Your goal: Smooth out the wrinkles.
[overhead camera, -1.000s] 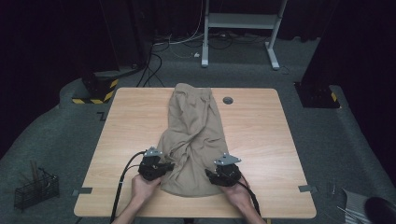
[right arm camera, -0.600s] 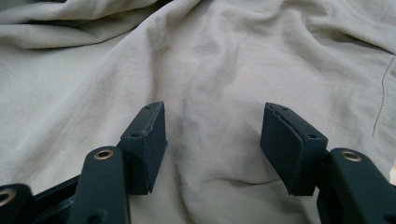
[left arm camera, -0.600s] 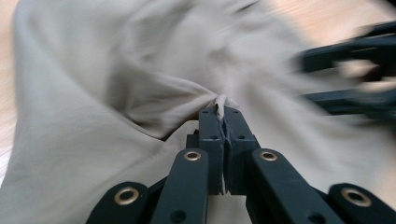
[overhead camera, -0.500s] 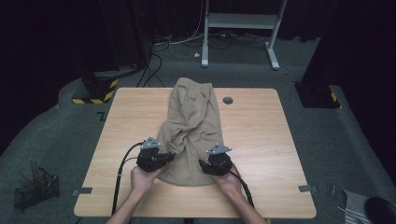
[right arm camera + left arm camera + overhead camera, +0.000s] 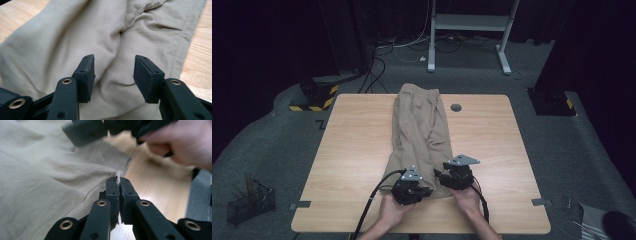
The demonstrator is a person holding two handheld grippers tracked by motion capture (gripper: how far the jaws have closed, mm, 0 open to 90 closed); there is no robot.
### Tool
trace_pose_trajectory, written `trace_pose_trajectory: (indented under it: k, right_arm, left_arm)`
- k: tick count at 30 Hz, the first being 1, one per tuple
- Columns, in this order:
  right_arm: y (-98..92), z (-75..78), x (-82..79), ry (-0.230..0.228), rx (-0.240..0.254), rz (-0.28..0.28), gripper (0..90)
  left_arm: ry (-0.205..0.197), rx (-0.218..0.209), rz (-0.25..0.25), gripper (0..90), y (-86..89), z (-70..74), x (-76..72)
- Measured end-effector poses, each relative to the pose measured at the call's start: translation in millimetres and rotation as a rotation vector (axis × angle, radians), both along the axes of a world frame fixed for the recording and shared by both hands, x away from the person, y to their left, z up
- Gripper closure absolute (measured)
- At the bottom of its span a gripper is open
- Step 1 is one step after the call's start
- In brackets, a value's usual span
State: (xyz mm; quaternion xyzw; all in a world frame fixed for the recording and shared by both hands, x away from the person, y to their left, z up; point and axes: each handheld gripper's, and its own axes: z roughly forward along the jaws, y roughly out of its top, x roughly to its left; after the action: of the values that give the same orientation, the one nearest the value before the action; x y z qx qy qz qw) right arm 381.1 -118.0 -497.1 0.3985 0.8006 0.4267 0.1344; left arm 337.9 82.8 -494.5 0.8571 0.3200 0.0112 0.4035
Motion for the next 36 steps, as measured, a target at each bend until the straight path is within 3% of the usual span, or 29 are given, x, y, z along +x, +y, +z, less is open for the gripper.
trace_pose_trajectory:
  k: [4,7,9,10,14,17,18,20,23,25,28,32,36]
  right_arm:
    - [2.3,-2.7,2.6,0.021,-0.014,-0.002,50.9]
    - [7.9,-7.0,4.1,0.035,-0.032,0.005,50.8]
    - [12.4,-9.8,6.4,0.037,-0.043,0.013,50.8]
    - [14.9,-10.2,7.2,0.046,-0.046,0.010,51.0]
    - [23.1,-12.5,12.4,0.073,-0.064,0.013,56.7]
    - [25.5,-16.1,15.1,0.078,-0.083,0.029,68.2]
    - [26.5,-17.3,15.3,0.076,-0.093,0.034,72.5]
    - [27.1,-18.4,15.9,0.074,-0.099,0.047,82.5]
    - [27.0,-16.9,15.0,0.054,-0.090,0.060,89.5]
    - [25.3,-12.5,13.3,0.035,-0.076,0.061,89.7]
    - [20.6,-3.3,9.1,0.011,-0.075,0.060,89.9]
    - [8.9,10.0,6.0,-0.030,-0.084,0.046,89.9]
    - [-5.6,24.1,4.4,-0.072,-0.076,0.009,89.9]
  left_arm:
    - [0.008,0.048,0.004,74.2,-3.6,-3.1,1.3]
    - [-0.045,0.083,-0.006,64.3,-1.0,9.0,-8.0]
    - [-0.082,0.070,0.010,59.2,6.5,19.8,-13.4]
    - [-0.103,0.060,0.030,56.4,12.9,25.6,-15.0]
    - [-0.180,0.025,0.210,45.7,51.0,41.3,-10.5]
    - [-0.165,0.008,0.355,40.5,84.5,41.1,0.4]
    - [-0.159,0.009,0.383,40.2,92.2,39.5,3.4]
    - [-0.134,0.019,0.466,39.8,112.4,31.0,13.6]
    - [-0.074,0.016,0.529,39.2,130.4,16.3,24.6]
    - [-0.034,0.028,0.546,39.4,136.7,4.3,30.7]
    - [-0.012,0.034,0.543,39.4,137.2,-6.4,33.3]
    - [-0.002,0.028,0.519,39.1,132.7,-12.3,31.5]
    - [-0.001,0.082,0.508,38.9,129.0,-19.2,31.0]
